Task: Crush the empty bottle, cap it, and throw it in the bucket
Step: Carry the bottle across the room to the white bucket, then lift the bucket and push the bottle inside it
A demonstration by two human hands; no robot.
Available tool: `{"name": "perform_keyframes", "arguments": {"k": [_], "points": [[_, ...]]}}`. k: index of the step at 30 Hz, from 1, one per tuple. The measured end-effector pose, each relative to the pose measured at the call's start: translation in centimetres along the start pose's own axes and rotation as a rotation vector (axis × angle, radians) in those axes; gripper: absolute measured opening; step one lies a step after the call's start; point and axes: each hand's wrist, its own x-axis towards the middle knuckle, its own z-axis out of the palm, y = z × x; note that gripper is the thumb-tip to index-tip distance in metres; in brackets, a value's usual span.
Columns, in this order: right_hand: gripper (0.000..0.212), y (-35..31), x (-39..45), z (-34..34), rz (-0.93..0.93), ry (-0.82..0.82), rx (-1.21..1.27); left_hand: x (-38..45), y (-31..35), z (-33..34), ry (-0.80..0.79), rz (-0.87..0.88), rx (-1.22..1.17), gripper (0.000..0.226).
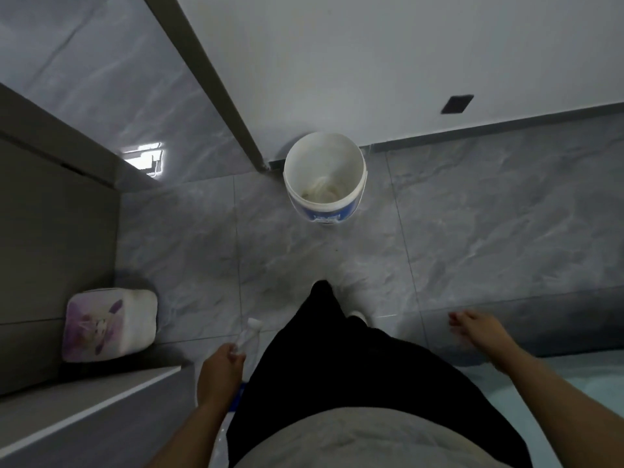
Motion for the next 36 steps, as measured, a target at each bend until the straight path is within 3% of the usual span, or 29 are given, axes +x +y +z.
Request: {"name": "perform_keyframes", "arguments": {"k": [17,27,36], "points": [[0.031,-8.9,7.7,-1.0,0.208,-0.012,-0.057,17.7,16.8,-7.7,-0.064,0.145,0.027,0.011],[0.028,-19.4,18.5,-1.9,0.063,-0.108,-0.117,24.0,25.3,-4.0,-0.035,0.044,-0.076,0.012],[0.032,-29.5,30.5,4.3,-0.214,-0.183,-0.289,34.0,30.5,1.0,0.007,0.108,-0.072,0.018]]}}
